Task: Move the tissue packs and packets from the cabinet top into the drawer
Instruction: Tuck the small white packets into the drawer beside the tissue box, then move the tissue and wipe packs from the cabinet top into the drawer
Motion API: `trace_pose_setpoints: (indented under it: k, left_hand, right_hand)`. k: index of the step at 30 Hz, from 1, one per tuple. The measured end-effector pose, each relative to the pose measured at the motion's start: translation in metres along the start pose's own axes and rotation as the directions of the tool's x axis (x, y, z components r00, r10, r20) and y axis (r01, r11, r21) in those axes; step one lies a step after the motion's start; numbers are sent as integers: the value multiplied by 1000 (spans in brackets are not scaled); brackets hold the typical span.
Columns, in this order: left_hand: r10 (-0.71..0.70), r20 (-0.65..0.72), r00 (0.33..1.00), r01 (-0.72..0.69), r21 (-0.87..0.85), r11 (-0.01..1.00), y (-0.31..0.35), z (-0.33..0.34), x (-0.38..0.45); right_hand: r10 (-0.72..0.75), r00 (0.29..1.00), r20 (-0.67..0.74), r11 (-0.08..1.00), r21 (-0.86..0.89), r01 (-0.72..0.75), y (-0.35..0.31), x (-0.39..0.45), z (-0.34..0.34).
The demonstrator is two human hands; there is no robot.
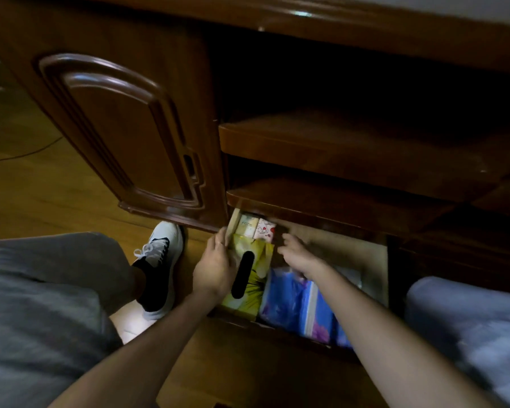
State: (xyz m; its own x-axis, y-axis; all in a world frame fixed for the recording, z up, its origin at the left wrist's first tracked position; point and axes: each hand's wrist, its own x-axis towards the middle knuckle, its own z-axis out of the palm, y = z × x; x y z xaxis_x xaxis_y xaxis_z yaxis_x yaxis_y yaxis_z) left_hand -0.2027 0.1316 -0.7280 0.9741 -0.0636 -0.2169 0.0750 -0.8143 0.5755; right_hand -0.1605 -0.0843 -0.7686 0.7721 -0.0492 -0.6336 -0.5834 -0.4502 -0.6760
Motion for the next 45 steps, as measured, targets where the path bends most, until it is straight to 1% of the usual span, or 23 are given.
trace_pose_setpoints:
  k: [2, 5, 8, 10, 11, 13, 14, 16, 18, 19, 20, 21, 23, 24, 25, 27, 28, 29, 32, 36, 40, 43, 45]
  left_hand:
    - [99, -52, 994, -98, 22, 995, 20, -6, -4]
    - [172, 41, 984, -175, 107, 979, 53, -9, -17]
    - [226, 190, 955, -258, 164, 952, 82, -7, -37]
    - [317, 227, 921, -360, 182, 915, 101, -13, -49]
    - [380, 203, 902, -418, 196, 887, 111, -21, -52]
    - [546, 78, 834, -548, 228, 805, 136, -45, -50]
    - [630, 0, 776, -610, 252, 751, 153, -61, -47]
    - [775, -164, 610, -715, 307, 628, 192, -100, -38]
    - [853, -298, 429, -767, 379, 518, 235, -143, -27]
    - [867, -342, 363, -768, 417, 486, 256, -165, -22]
    - [869, -373, 325, -759, 446, 475, 276, -186, -15]
    - [865, -392, 312, -746, 463, 479, 295, -205, -8]
    - [847, -392, 358, -714, 470, 519, 327, -237, 14]
    - [833, -374, 407, -693, 467, 549, 340, -248, 28]
    - [813, -350, 465, -672, 458, 582, 351, -257, 42]
    - [763, -305, 570, -627, 437, 644, 367, -266, 71]
    - [744, -291, 601, -611, 433, 663, 374, -267, 85]
    - [733, -281, 620, -602, 429, 674, 381, -267, 99]
    - [727, -266, 633, -600, 425, 678, 405, -260, 140]
    - [741, -235, 629, -592, 472, 653, 441, -251, 199]
    - [696, -247, 675, -555, 452, 699, 469, -252, 258]
    - [686, -307, 660, -500, 502, 706, 476, -258, 301]
    - [685, -313, 658, -474, 534, 700, 477, -258, 328]
  right_hand:
    - [-98, 987, -125, 993, -85, 87, -1, -24, -29]
    - [-154, 951, -268, 982, -144, 118, 13, -65, -69]
    - [-59, 968, -243, 974, -226, 3, 49, -108, -91]
    - [-2, 981, -192, 971, -236, -45, 67, -133, -99]
    - [-30, 981, -189, 972, -235, -16, 68, -144, -105]
    - [-172, 950, -262, 967, -229, 112, 52, -168, -122]
    - [-265, 910, -318, 953, -233, 196, 36, -181, -135]
    - [-449, 788, -421, 892, -260, 370, -10, -211, -164]
    - [-615, 622, -484, 788, -356, 502, -61, -246, -193]
    - [-685, 529, -500, 727, -420, 544, -85, -263, -207]
    - [-734, 446, -513, 675, -477, 563, -108, -275, -220]
    - [-761, 376, -529, 641, -523, 561, -129, -284, -234]
    - [-767, 296, -569, 631, -586, 508, -166, -288, -263]
    - [-755, 299, -584, 650, -602, 464, -182, -285, -276]
    - [-737, 333, -588, 674, -607, 420, -197, -278, -288]
    - [-690, 450, -568, 719, -612, 330, -219, -259, -306]
    - [-671, 497, -550, 722, -636, 270, -229, -248, -313]
    - [-673, 517, -528, 698, -686, 208, -239, -236, -320]
    - [-720, 514, -467, 578, -813, 70, -271, -200, -344]
    - [-696, 571, -436, 498, -866, -55, -320, -147, -375]
    - [-678, 599, -426, 505, -862, -41, -358, -92, -399]
    - [-703, 597, -386, 450, -892, -46, -371, -58, -411]
    - [-712, 579, -396, 458, -888, -44, -375, -40, -421]
